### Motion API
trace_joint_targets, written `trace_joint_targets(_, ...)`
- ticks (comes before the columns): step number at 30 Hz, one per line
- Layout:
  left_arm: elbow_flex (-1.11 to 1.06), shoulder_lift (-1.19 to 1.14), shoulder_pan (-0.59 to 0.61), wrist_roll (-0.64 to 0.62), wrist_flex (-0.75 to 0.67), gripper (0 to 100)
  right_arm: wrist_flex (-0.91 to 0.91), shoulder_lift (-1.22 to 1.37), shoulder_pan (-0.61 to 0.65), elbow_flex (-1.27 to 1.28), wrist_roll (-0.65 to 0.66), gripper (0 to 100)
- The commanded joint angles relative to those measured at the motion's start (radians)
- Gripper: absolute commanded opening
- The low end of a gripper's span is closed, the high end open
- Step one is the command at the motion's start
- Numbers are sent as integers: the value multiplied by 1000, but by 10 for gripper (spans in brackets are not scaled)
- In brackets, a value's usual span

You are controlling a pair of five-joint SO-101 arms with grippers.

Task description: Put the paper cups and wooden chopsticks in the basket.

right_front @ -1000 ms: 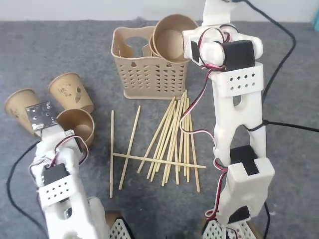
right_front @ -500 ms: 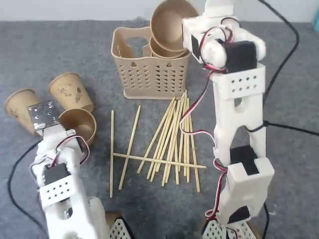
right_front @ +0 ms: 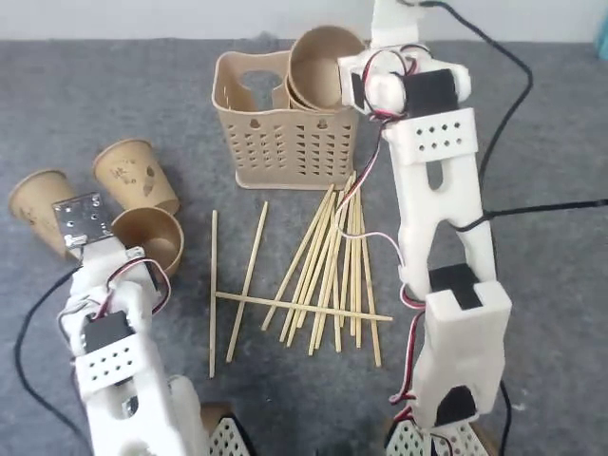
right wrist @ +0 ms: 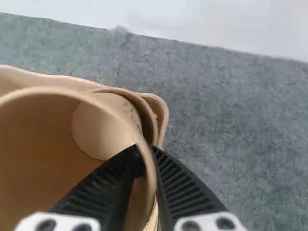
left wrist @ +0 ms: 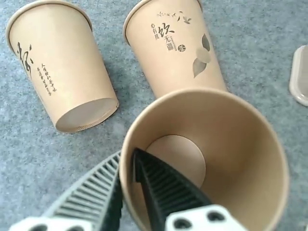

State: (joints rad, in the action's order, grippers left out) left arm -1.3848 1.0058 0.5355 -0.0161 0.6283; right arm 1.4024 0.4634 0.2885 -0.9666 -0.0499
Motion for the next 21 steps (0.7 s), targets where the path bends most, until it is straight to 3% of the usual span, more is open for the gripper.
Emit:
trace_joint_targets(1, 7, 29, -6, 9, -6, 13, 12, -13, -31, -37, 8, 88)
trace_joint_targets(5, 7, 29, -6, 9, -8, 13, 82, -13, -30, -150, 8, 235)
trace_joint_targets(14, 7, 29, -6, 9, -8, 13, 406, -13, -31, -700, 14, 218)
trace_joint_targets(17, 7, 29, -6, 8, -6, 13, 406, -50, -117, -655, 9, 176)
trace_joint_targets(21, 7, 29, -6, 6, -6, 13, 400, -154, -278, -321, -54, 40)
